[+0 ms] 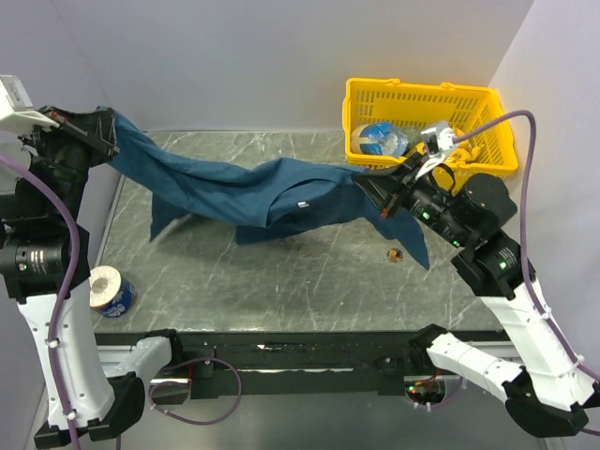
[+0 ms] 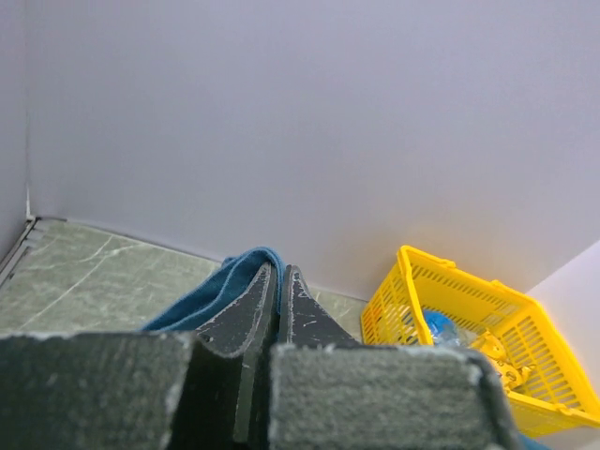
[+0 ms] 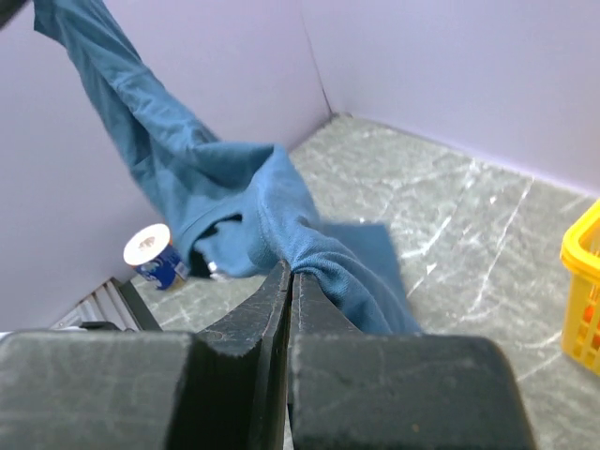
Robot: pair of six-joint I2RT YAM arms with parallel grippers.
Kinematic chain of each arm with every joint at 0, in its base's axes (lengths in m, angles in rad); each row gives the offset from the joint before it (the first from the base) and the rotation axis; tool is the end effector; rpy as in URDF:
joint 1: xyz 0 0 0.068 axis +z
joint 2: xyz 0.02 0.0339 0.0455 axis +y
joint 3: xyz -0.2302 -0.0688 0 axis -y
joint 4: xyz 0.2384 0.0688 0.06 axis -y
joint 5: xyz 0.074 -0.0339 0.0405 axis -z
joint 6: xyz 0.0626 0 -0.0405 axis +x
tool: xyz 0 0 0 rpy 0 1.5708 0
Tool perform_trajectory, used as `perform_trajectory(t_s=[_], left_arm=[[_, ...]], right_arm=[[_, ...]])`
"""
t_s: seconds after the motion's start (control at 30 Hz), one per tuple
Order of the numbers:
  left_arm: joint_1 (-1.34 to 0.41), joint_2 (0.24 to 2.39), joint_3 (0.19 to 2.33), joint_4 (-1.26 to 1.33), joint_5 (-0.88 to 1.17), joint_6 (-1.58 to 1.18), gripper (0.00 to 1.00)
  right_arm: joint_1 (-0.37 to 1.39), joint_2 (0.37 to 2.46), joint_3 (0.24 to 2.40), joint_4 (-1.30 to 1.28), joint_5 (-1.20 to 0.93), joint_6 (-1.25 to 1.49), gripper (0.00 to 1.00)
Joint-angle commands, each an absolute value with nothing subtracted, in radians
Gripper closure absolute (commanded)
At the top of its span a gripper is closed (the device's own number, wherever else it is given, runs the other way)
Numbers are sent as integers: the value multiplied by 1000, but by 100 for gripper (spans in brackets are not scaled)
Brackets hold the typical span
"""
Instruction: Pin the brooch onto the clothing
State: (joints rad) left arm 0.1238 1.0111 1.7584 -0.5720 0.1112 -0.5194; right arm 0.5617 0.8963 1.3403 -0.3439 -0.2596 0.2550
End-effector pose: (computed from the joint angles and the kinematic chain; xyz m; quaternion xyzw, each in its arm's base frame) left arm 0.1656 0.0136 0.5384 -0.1624 0.6221 -0.1854 0.7432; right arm 0.1604 0.1199 0.4633 -0.1965 0.6427 0.3717 0.6404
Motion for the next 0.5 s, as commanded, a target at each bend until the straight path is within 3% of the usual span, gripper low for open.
perform_trajectory(t_s=[0.0,0.2,0.47], left_arm=[[129,1022,1793,-538,162,-523,99],[130,1106,1842,-554,187,-537,99],[132,1360,1988,-566,199,-577,99]], right_arm=[[554,880,1355,-275,-273,235,100],[554,936,1365,-242,-233,267,100],[528,1238,1586,-213,-270,279,100]])
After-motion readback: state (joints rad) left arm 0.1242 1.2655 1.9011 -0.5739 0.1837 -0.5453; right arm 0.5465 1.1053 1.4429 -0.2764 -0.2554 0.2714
